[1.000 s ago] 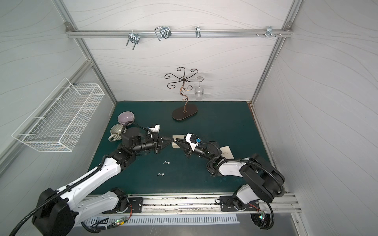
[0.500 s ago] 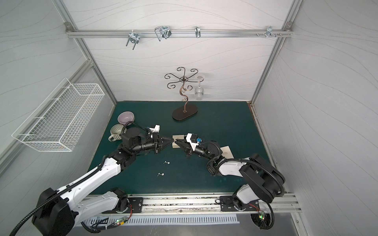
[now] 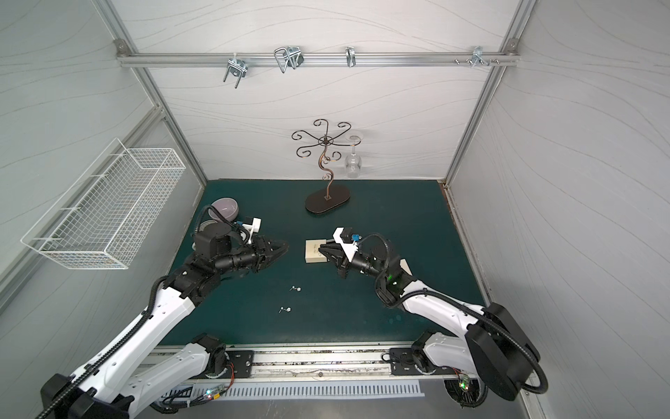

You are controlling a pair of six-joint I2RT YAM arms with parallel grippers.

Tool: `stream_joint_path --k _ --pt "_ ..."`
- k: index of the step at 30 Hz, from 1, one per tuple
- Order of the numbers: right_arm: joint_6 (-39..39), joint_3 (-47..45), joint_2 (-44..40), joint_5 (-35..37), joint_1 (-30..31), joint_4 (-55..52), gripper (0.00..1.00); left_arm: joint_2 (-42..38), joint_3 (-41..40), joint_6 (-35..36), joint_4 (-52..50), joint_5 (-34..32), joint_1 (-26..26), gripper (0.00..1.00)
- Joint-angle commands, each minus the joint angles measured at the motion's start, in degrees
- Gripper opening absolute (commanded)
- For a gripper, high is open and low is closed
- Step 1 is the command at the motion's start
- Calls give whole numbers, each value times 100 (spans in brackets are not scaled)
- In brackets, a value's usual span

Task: Place the earrings into the drawer-style jewelry box
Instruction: Pick up the earring from the center of the board.

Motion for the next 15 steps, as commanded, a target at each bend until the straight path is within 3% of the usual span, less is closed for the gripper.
stream_joint_path --k 1,7,15 --pt "-422 319 -244 233 -78 -1976 14 -83 230 694 -718 -354 98 30" --pt "-375 217 -215 246 -304 -2175 14 47 104 730 -625 -350 117 30" --pt "-337 449 497 455 -434 -2162 13 93 -67 793 -597 -414 117 30"
